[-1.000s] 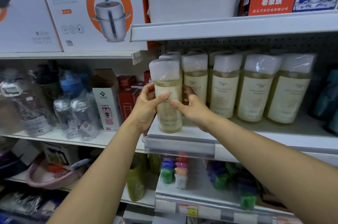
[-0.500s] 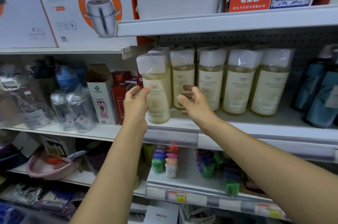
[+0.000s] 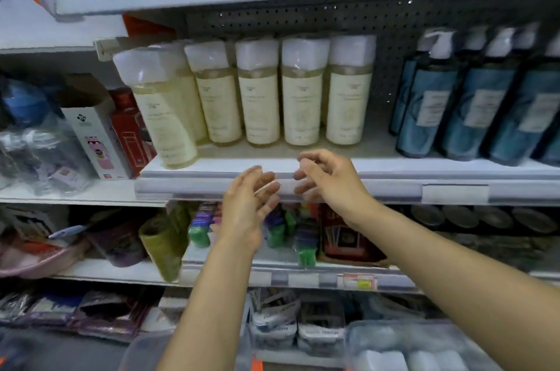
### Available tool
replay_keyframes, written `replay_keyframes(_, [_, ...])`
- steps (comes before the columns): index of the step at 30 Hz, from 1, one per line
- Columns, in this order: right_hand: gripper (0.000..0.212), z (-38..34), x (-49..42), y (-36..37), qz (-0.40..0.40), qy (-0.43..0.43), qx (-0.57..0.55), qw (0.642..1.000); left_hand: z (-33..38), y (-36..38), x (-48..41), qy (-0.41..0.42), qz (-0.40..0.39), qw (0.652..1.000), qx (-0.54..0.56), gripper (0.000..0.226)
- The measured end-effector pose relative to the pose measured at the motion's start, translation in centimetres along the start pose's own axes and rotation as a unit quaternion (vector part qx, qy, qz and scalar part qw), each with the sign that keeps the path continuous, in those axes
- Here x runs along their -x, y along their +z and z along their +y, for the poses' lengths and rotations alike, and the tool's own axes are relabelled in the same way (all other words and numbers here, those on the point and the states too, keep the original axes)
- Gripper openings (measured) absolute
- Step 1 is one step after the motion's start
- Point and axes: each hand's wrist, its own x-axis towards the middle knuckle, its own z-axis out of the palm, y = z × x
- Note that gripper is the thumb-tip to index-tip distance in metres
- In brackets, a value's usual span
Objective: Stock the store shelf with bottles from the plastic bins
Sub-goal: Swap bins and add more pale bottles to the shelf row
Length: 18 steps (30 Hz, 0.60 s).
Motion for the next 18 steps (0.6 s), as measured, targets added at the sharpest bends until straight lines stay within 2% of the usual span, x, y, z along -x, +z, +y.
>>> replay_keyframes(9, [0.013, 8.9, 7.1, -14.9, 0.021, 0.122, 0.031, 0.992, -15.2, 8.9, 5.7, -0.146, -0.060, 0.985, -0.071, 0.016])
replay_keyframes(18, [0.013, 21.7, 12.8, -22.7, 0.026, 0.288, 0.044, 0.956, -29.6, 8.5, 9.7, -0.325, 0.013, 0.943, -0.078, 0.020])
